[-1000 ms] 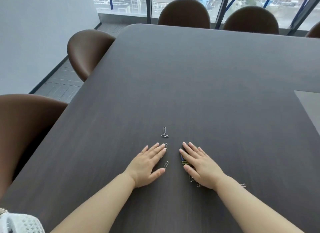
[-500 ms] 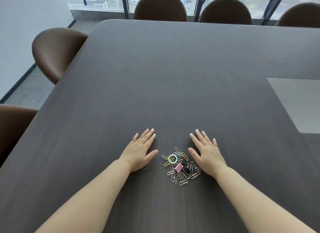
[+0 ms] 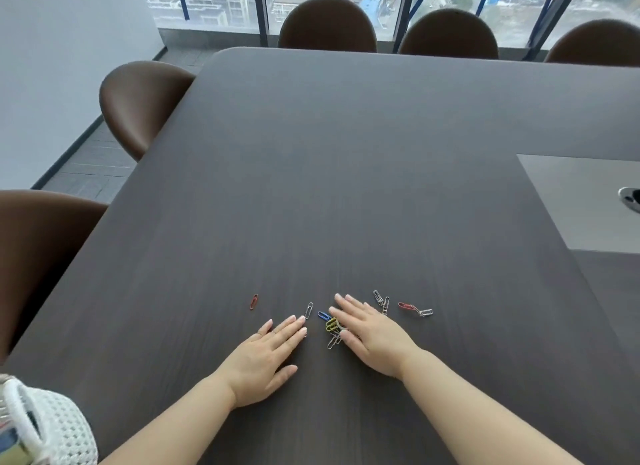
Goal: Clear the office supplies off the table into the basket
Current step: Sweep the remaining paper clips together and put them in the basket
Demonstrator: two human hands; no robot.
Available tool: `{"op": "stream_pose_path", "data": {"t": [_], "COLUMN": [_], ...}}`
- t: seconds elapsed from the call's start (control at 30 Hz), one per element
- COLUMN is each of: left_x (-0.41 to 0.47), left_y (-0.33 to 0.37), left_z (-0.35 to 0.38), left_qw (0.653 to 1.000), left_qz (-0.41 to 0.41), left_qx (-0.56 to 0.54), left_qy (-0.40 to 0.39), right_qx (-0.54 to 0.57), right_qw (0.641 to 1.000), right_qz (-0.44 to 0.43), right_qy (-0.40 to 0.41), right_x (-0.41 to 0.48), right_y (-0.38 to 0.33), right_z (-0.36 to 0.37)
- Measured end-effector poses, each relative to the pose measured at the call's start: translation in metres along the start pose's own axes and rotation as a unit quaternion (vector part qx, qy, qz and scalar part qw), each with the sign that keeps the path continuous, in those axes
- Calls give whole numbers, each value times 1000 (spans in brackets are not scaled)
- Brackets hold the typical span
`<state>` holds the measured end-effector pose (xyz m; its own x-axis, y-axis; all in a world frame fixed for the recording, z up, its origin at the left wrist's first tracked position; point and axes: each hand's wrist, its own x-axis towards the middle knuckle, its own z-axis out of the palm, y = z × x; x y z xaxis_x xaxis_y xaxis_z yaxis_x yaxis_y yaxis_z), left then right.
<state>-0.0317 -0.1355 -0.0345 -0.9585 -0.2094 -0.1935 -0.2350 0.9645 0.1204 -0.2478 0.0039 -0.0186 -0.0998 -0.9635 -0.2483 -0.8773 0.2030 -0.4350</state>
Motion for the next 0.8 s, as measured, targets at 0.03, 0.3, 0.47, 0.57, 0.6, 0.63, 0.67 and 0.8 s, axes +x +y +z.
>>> {"op": "stream_pose_path", "data": {"t": [0.03,0.3,0.47,0.57,0.6,0.63,0.67,0.8], "left_x": [-2,14,43,43,40,36,29,-9], "left_y": [1,-15,-7,-4,-4,-2,0,18], "left_z": [-1,10,1,0,1,2,4,11], "left_qw": [1000,979,979,984,987,990,994,998], "left_qz": [-11,-194,-195,-163,-144,-121,-99,-66], "left_qx": [-7,-50,-54,-66,-70,-63,-41,-11], "left_qy": [8,21,13,12,13,22,23,-20], "right_qx": [24,-8,-24,-28,-35,-42,-48,-73], "right_qw": [998,954,972,987,990,993,995,997], "right_qz": [22,284,224,152,129,107,89,37], "right_qy": [51,99,70,45,36,30,26,-11], "right_x": [-6,-23,-1,8,9,8,6,-18], "right_y": [4,45,32,20,14,9,4,-16], "right_z": [2,-3,-1,2,5,7,10,20]}}
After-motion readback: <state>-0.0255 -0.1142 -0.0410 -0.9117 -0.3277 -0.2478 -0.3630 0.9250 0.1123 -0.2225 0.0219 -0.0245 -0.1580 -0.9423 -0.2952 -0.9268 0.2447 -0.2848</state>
